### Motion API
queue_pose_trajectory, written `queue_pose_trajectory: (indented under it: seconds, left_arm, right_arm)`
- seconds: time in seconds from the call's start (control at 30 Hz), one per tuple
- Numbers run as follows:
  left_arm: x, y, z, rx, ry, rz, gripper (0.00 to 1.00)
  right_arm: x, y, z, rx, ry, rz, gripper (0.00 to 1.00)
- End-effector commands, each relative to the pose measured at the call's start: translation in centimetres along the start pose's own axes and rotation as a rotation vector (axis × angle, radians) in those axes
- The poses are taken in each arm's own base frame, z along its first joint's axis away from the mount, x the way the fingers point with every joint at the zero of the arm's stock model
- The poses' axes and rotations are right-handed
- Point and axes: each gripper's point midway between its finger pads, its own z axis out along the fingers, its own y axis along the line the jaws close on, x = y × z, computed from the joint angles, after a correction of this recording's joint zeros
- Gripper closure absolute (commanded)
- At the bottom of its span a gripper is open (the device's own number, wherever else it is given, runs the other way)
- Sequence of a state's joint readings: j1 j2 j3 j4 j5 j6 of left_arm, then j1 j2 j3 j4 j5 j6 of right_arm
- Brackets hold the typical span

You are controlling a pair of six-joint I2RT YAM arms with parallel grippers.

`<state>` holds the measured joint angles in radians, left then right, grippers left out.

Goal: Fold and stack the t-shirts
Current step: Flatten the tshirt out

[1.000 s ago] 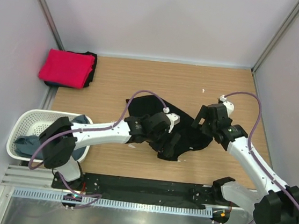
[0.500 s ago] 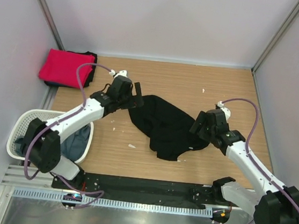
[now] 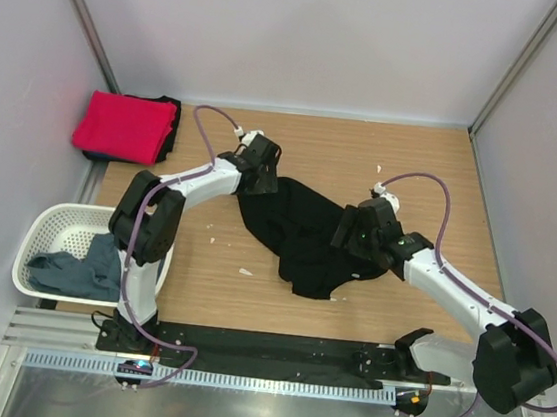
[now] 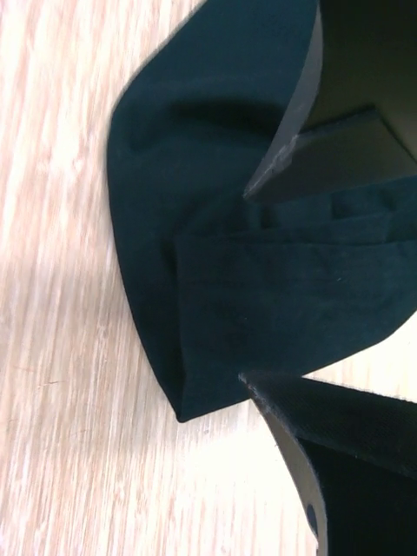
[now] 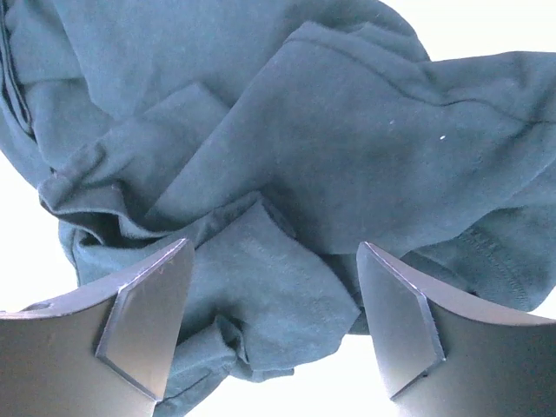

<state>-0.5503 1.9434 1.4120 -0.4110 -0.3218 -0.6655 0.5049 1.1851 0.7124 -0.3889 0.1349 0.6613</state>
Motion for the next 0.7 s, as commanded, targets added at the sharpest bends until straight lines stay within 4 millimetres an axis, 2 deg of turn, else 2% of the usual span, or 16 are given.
queue_pose_trajectory:
  seconds: [0.0,0.07,0.3,0.43,0.47,0.53,0.57,0.67]
  left_arm:
    - [-1.6,-0.5,0.4,0.008,-0.037,0.009,0.27]
    - [-1.2,-0.8,0.7,0.022,-0.024,0.009,0.38]
    - [-0.3,-0.2,1.9,-0.007,-0.016,0.038,0.41]
    - [-0.4,0.1,1.9,-0.013,-0.028,0.048,0.67]
    - [-0.4,0.1,2.0,-0.015,-0.031,0.050,0.77]
    - [-0.6,0.2,2.0,-0.022,-0.037,0.056,0.87]
    - [-0.7,0.3,2.1,-0.028,-0.041,0.059,1.00]
    - [-0.8,0.2,1.9,-0.020,-0.035,0.058,1.00]
  right_arm:
    - [-0.8,2.2,-0.4,-0.057,-0.026,-0.012,0.19]
    - [-0.1,2.4,-0.4,-0.060,-0.011,-0.035,0.19]
    - [2.6,2.3,0.3,-0.070,0.058,-0.062,0.21]
    - [2.6,2.4,0.4,-0.068,0.059,-0.054,0.25]
    - [2.5,2.5,0.4,-0.071,0.057,-0.053,0.26]
    - [2.4,2.6,0.5,-0.070,0.060,-0.054,0.28]
    - [2.5,2.5,0.5,-0.066,0.064,-0.059,0.30]
    - [2.4,2.3,0.5,-0.051,0.059,-0.063,0.32]
